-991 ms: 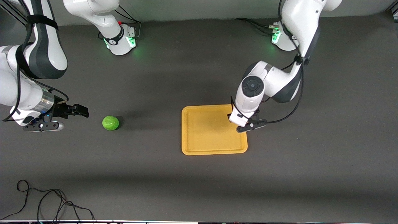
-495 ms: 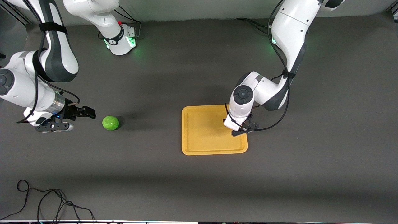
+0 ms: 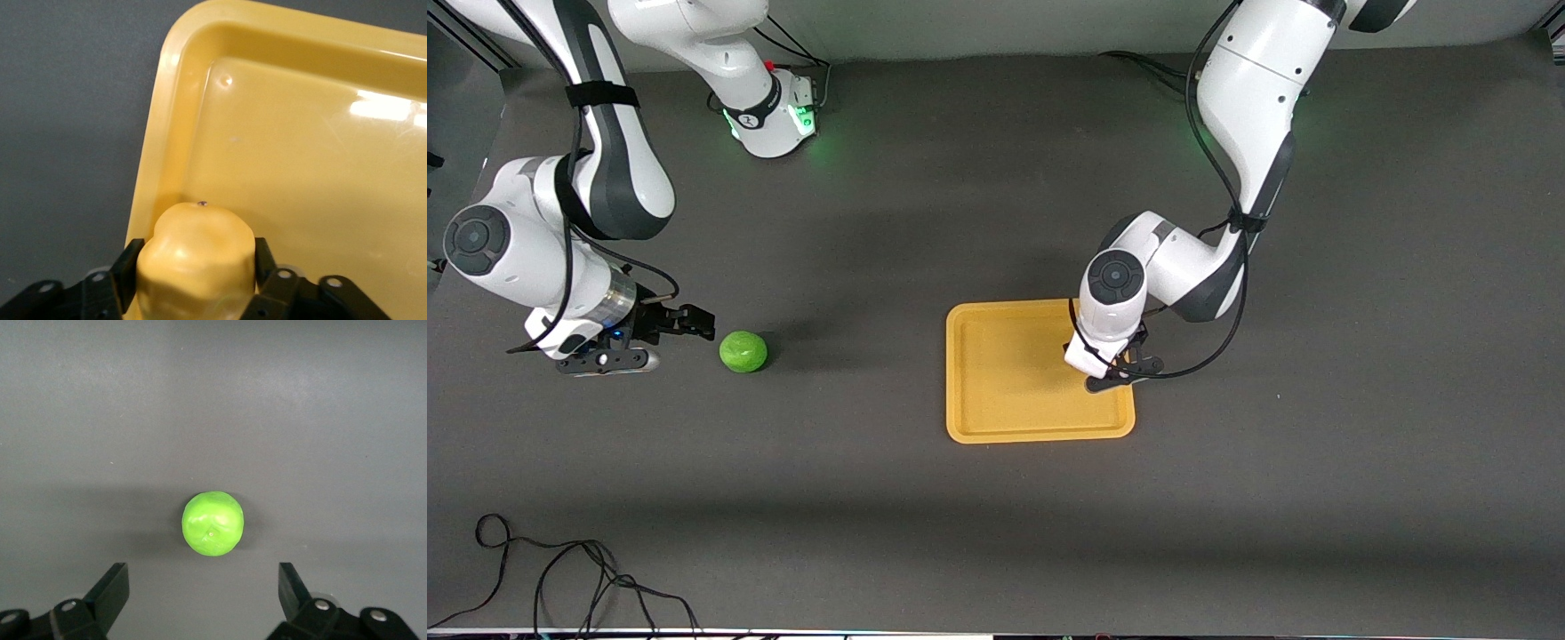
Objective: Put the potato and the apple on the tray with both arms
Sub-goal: 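Open the left gripper on the tray while the right gripper grasps the apple, then carry the apple with the right gripper while the left gripper withdraws, then lower the apple onto the tray and open the right gripper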
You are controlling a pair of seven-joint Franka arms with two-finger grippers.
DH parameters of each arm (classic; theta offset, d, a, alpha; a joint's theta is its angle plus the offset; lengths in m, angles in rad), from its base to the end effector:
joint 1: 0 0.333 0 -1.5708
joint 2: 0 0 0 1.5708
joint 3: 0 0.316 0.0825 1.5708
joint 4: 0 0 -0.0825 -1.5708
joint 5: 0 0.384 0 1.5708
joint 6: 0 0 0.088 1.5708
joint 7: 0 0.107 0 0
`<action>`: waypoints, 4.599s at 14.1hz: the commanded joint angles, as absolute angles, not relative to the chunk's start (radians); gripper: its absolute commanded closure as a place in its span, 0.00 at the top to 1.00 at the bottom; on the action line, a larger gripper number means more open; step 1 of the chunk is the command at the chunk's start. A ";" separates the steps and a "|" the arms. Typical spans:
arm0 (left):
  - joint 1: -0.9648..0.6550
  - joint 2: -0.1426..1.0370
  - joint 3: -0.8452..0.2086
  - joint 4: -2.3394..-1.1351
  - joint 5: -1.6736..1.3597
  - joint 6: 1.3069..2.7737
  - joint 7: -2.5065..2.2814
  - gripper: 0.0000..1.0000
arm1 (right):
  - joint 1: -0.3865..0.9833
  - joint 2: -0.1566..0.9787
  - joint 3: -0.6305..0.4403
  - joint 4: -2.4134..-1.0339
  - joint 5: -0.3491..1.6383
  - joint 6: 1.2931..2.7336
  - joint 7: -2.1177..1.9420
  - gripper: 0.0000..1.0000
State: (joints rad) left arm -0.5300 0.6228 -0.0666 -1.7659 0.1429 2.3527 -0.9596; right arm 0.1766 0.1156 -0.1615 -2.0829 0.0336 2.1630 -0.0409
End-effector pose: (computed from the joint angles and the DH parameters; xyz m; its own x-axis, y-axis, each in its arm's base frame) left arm 0.5477 -0.3655 0.2085 0.9630 0.2680 0.0277 0.2693 -0.9610 -0.0633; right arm 0.5617 0.0111 0.3694 0.9987 0.0377 -0.0335 0.0373 -0.9993 -0.0101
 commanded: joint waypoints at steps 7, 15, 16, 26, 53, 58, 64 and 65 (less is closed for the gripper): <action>-0.538 0.628 -0.045 -1.685 0.169 2.306 -0.983 1.00 | 0.190 0.147 -0.170 -2.262 0.012 2.434 -0.093 0.99; -0.312 0.410 -0.048 -1.529 0.112 1.921 -0.582 1.00 | 0.189 0.277 -0.172 -2.312 0.023 2.588 -0.077 0.98; -0.266 0.373 -0.049 -1.529 0.080 1.886 -0.496 1.00 | 0.189 0.290 -0.172 -2.312 0.023 2.606 -0.077 0.97; -0.022 0.049 -0.032 -1.585 0.018 1.623 -0.062 1.00 | 0.184 0.350 -0.170 -2.301 0.035 2.677 -0.072 0.43; 0.014 0.025 -0.026 -1.597 -0.006 1.715 0.012 1.00 | 0.830 1.000 -0.163 -1.049 0.235 2.102 0.701 0.40; 0.025 0.043 -0.021 -1.595 -0.006 1.729 0.012 1.00 | 0.848 1.028 -0.166 -1.054 0.232 2.132 0.704 0.40; 0.025 0.052 -0.018 -1.594 -0.005 1.732 0.012 1.00 | 0.857 1.037 -0.164 -1.055 0.233 2.163 0.706 0.40; 0.026 0.052 -0.018 -1.594 -0.005 1.732 0.012 1.00 | 0.862 1.037 -0.164 -1.058 0.233 2.163 0.704 0.40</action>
